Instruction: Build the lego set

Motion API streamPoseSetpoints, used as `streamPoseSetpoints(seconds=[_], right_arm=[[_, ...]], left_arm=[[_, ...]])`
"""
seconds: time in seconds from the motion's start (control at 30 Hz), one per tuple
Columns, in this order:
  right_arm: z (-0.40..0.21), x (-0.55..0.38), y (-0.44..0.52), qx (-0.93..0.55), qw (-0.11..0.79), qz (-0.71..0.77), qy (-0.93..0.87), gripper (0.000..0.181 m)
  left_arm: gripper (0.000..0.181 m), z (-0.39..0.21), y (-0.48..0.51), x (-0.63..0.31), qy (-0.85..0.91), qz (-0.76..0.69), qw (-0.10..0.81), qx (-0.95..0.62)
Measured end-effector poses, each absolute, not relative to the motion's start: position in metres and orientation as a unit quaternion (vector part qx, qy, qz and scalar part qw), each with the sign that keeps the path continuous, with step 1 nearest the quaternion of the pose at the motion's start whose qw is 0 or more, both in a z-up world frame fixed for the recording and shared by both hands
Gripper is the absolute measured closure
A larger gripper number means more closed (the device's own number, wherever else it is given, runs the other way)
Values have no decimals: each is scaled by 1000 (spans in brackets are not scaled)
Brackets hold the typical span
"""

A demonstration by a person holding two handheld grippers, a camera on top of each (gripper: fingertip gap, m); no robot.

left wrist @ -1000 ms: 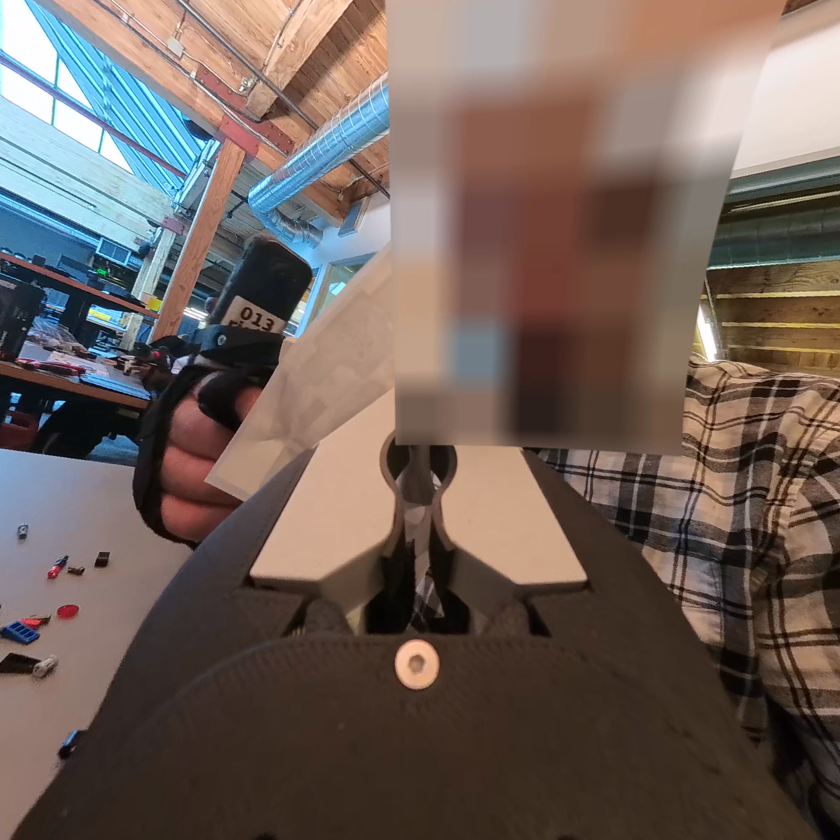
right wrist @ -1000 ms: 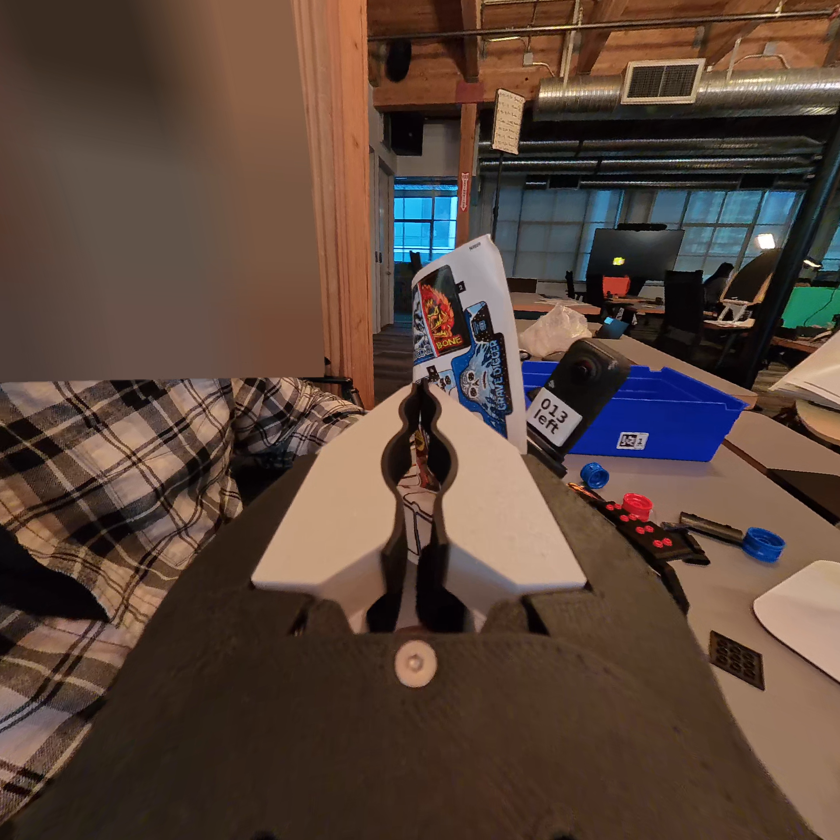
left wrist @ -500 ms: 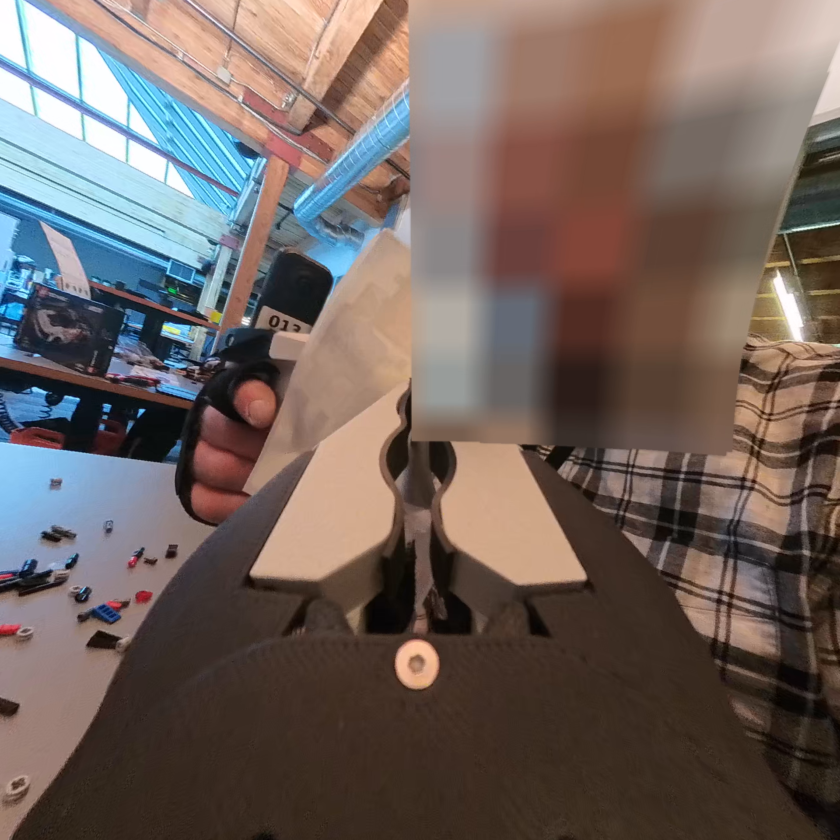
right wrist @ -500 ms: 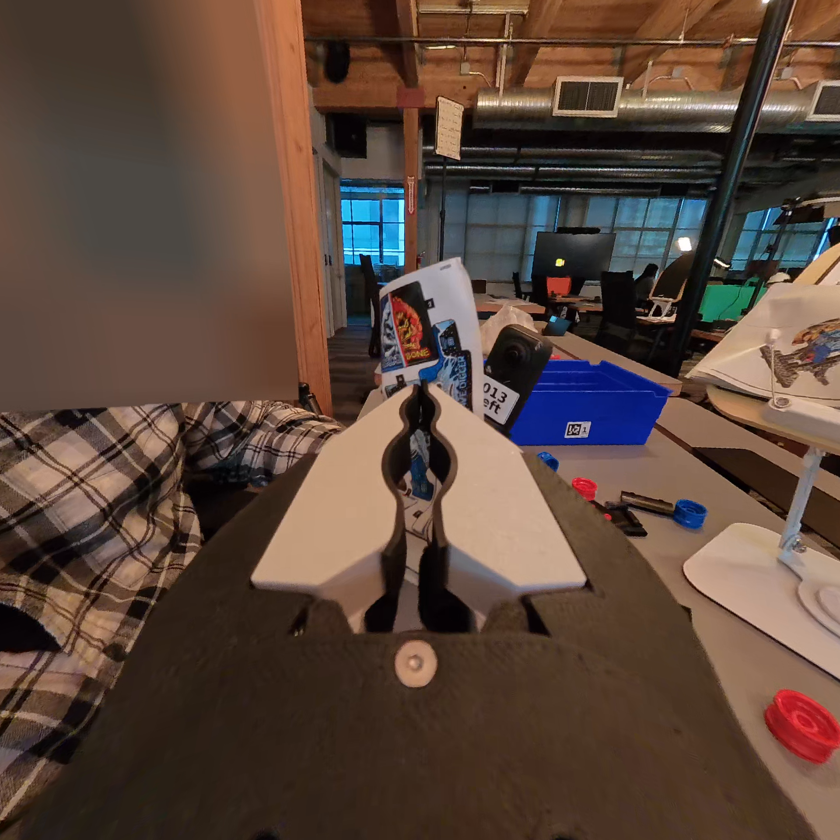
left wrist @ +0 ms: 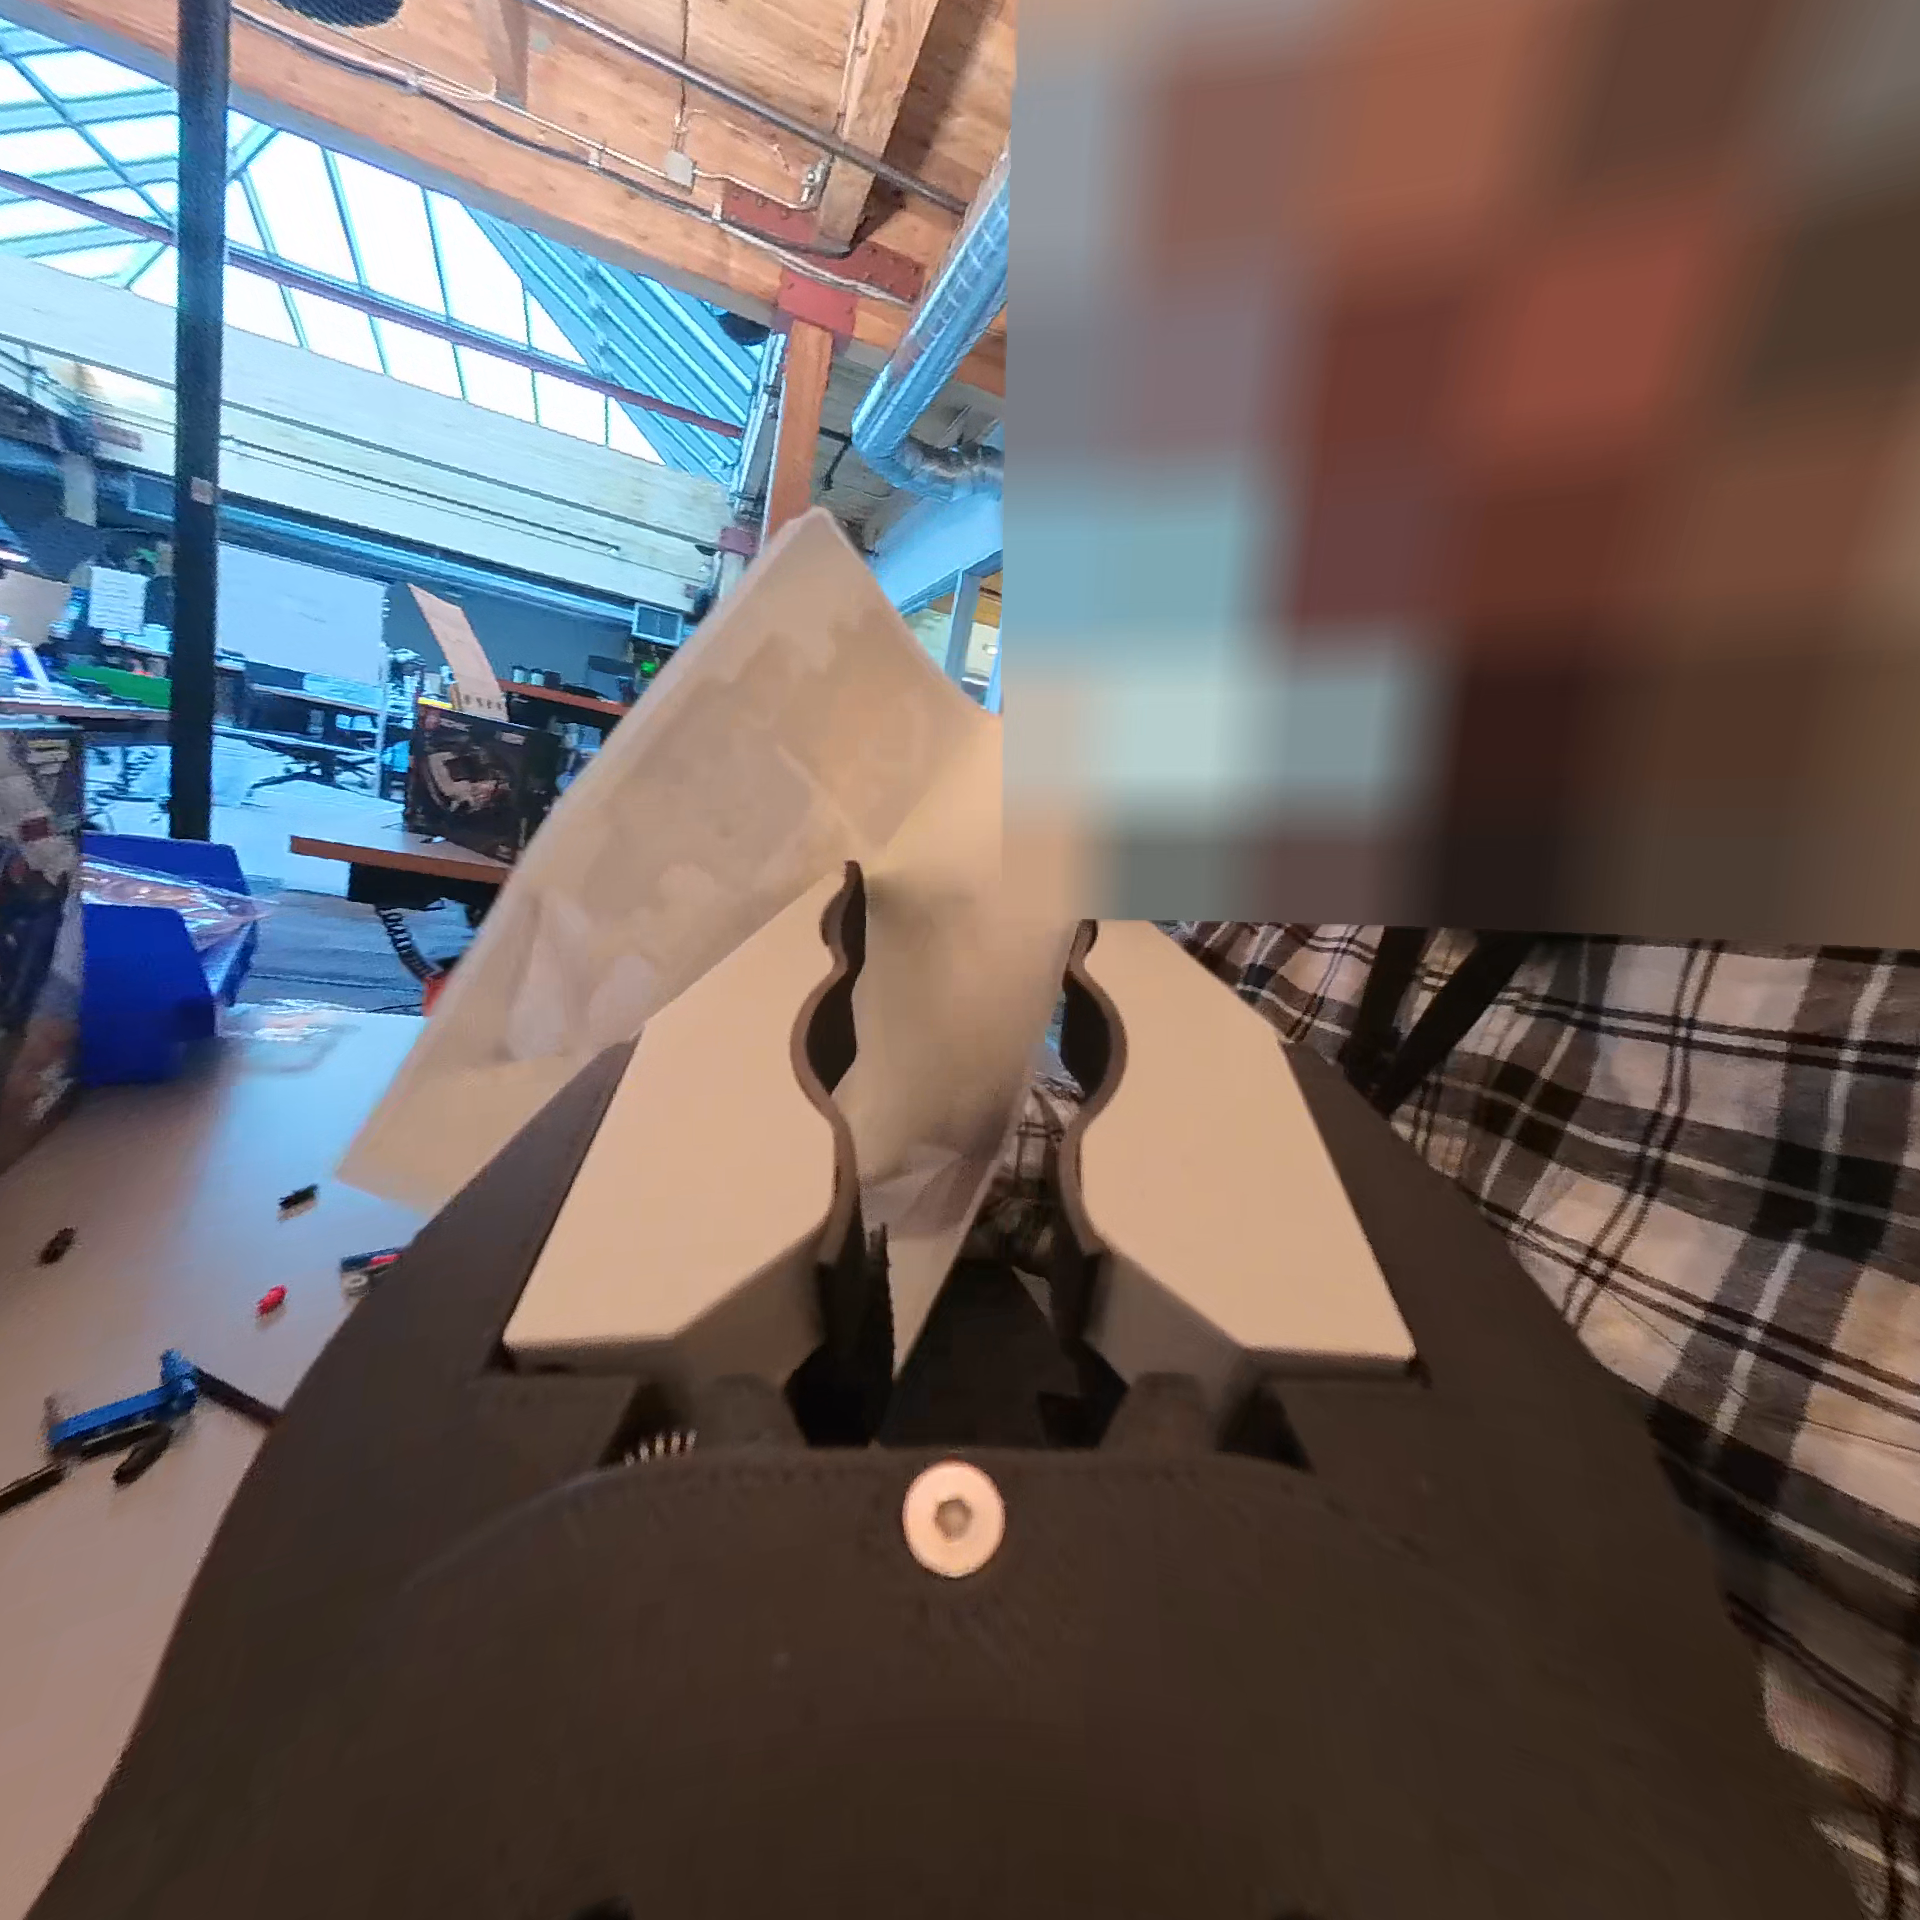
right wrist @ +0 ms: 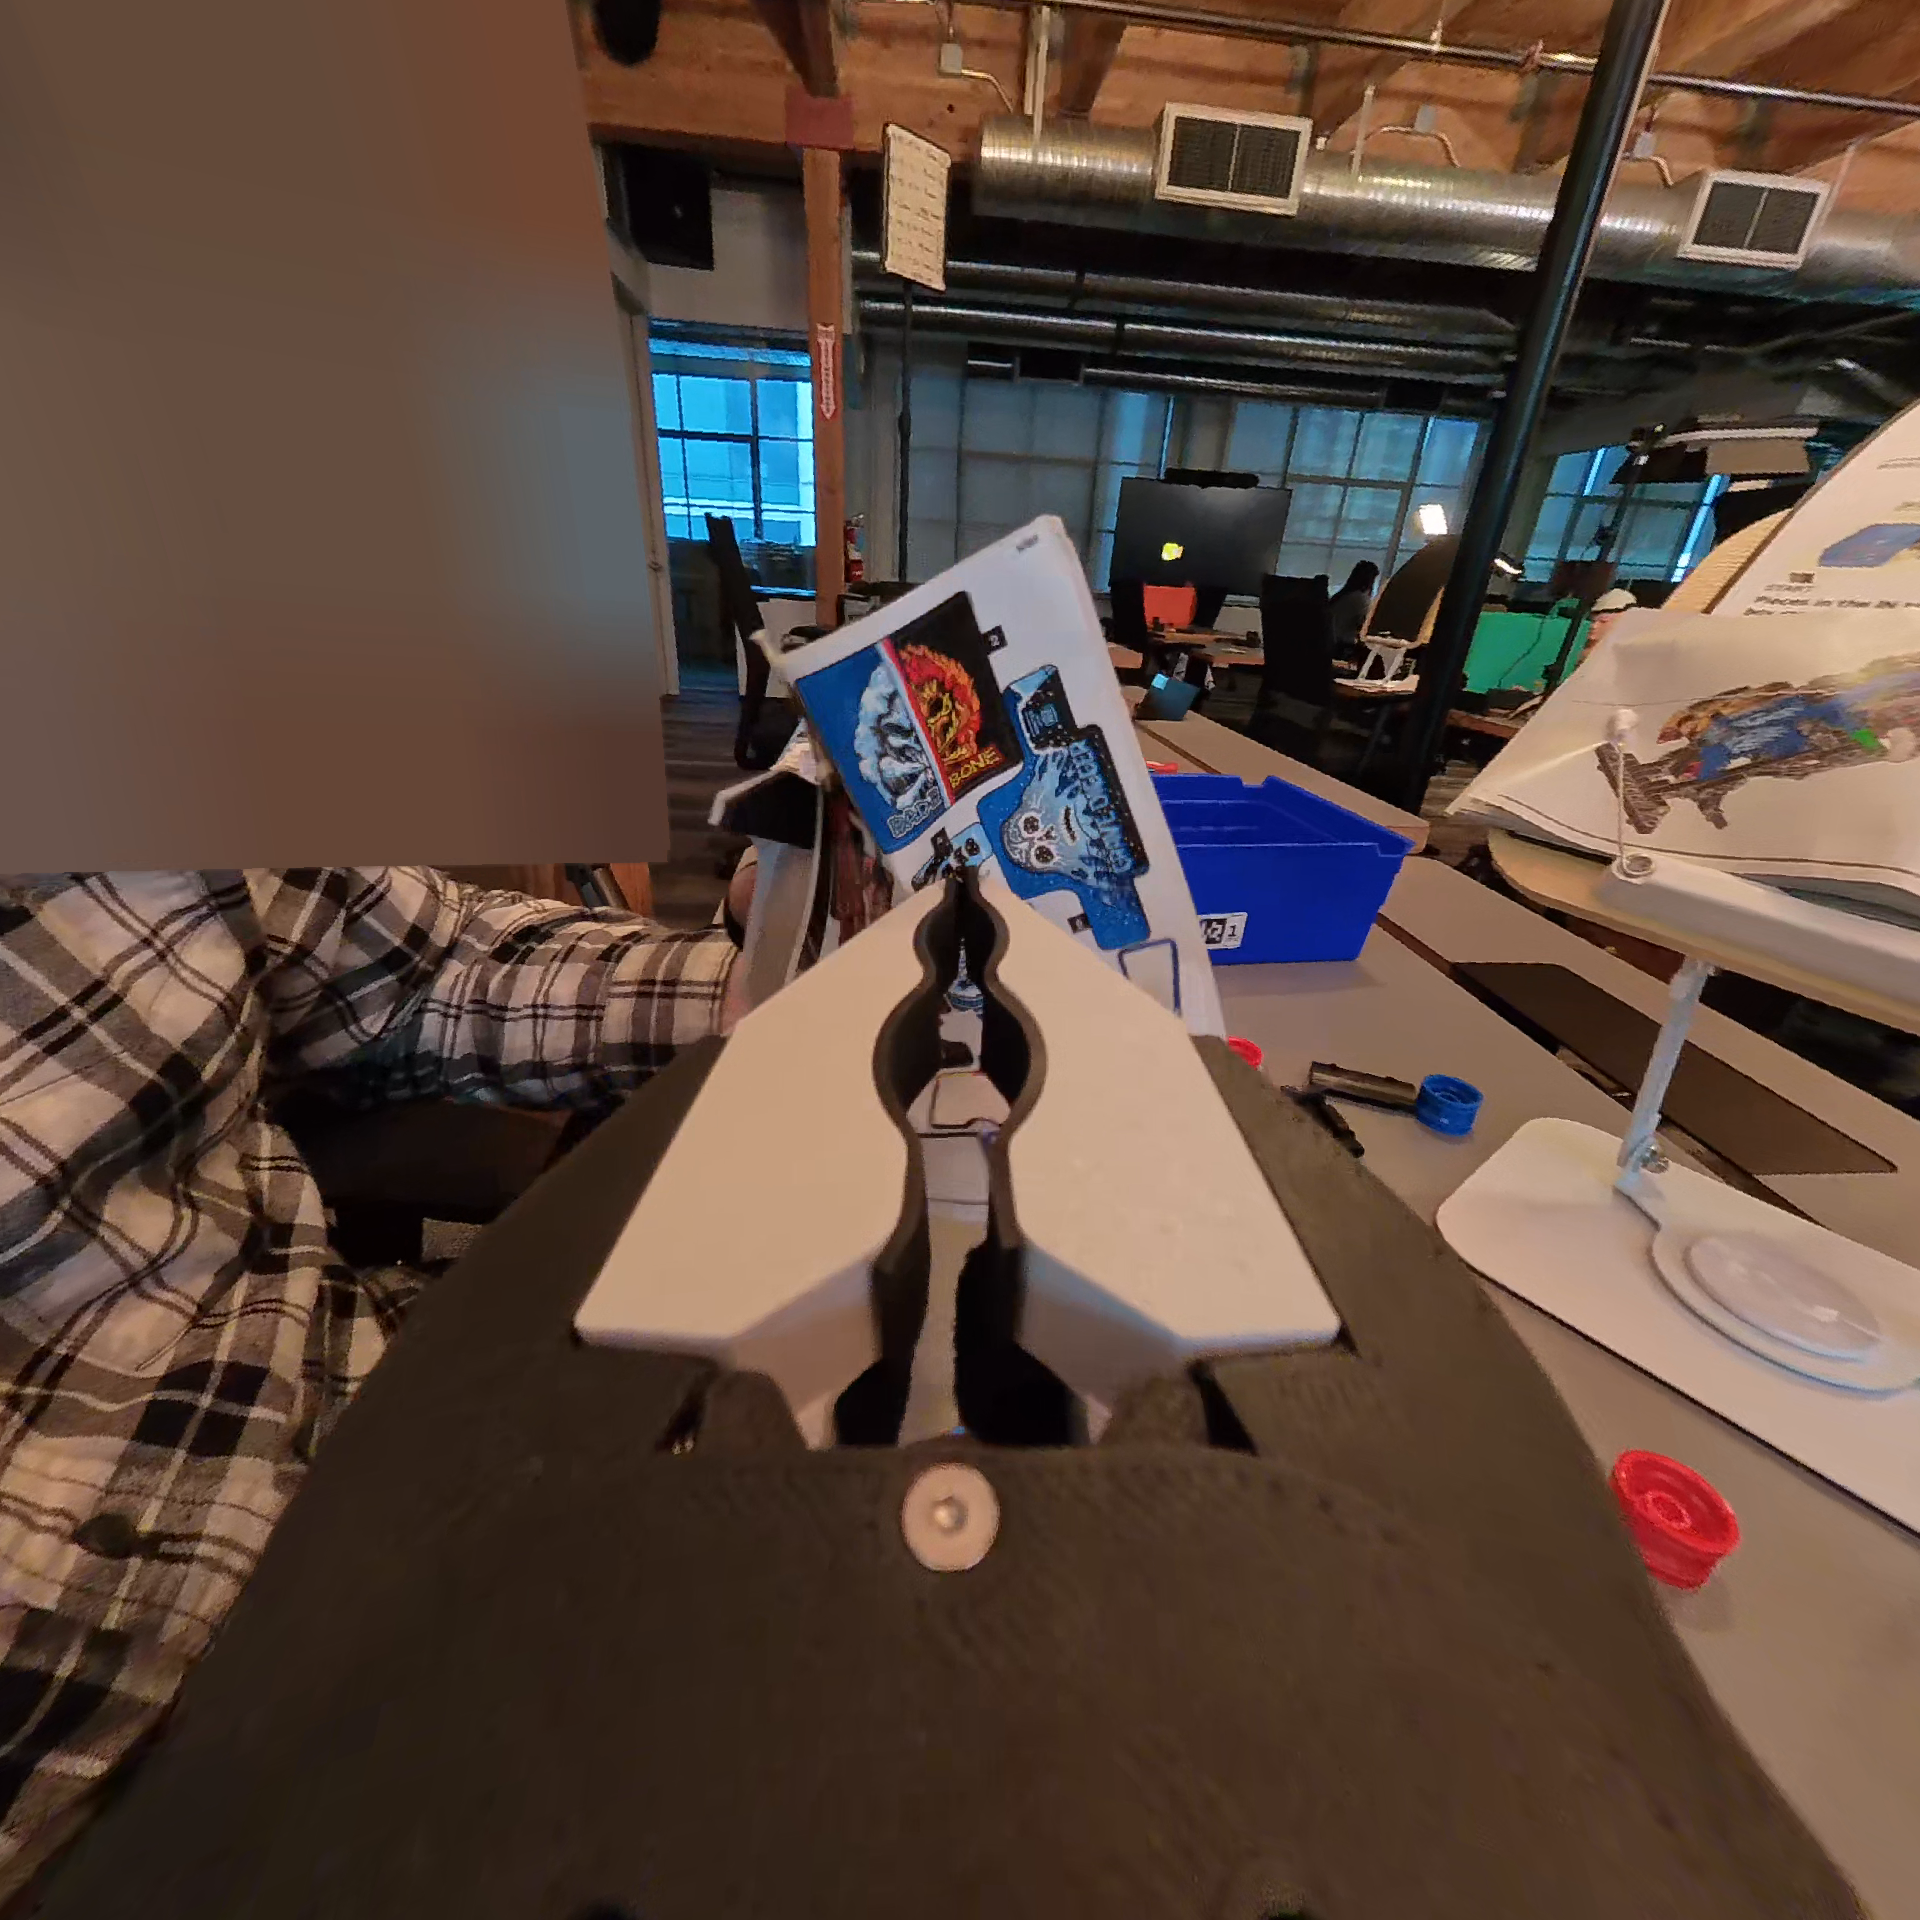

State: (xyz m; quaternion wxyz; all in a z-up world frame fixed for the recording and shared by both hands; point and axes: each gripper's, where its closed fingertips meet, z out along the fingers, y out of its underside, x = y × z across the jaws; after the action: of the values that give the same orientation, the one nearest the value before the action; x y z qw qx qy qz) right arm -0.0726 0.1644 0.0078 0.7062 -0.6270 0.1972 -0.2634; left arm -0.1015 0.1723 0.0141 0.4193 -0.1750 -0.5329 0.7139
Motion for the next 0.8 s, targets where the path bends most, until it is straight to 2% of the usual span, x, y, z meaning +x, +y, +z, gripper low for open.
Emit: streamPoseSetpoints(seconds=[0.13, 0.2, 0.27, 0.43, 0.47, 0.53, 0.57, 0.67, 0.7, 0.8], right_arm=[[10, -68, 157, -612, 712, -270, 213, 181], [9, -66, 154, -612, 707, -276, 221, 181], [5, -60, 151, -618, 691, -292, 236, 181], [-5, -48, 144, -633, 645, -334, 268, 181], [-6, -47, 144, -634, 642, -336, 269, 181], [-10, -44, 147, -642, 625, -350, 272, 181], [-10, -44, 149, -644, 624, -351, 270, 181], [-8, -40, 135, -631, 619, -369, 289, 181], [-6, -39, 126, -621, 623, -370, 299, 175], [-6, -33, 97, -587, 638, -354, 350, 139]], left_arm=[[158, 11, 166, -94, -549, 723, 388, -159], [150, 8, 165, -92, -564, 719, 374, -159], [128, 1, 163, -93, -590, 704, 362, -162], [126, -16, 149, -91, -642, 698, 275, -160], [134, -22, 143, -89, -655, 693, 258, -152], [168, -26, 138, -82, -660, 696, 248, -134], [175, -26, 138, -80, -657, 698, 253, -129], [181, -18, 142, -68, -638, 715, 266, -105], [181, -13, 145, -64, -627, 723, 272, -97], [181, -4, 150, -57, -606, 739, 281, -88]])
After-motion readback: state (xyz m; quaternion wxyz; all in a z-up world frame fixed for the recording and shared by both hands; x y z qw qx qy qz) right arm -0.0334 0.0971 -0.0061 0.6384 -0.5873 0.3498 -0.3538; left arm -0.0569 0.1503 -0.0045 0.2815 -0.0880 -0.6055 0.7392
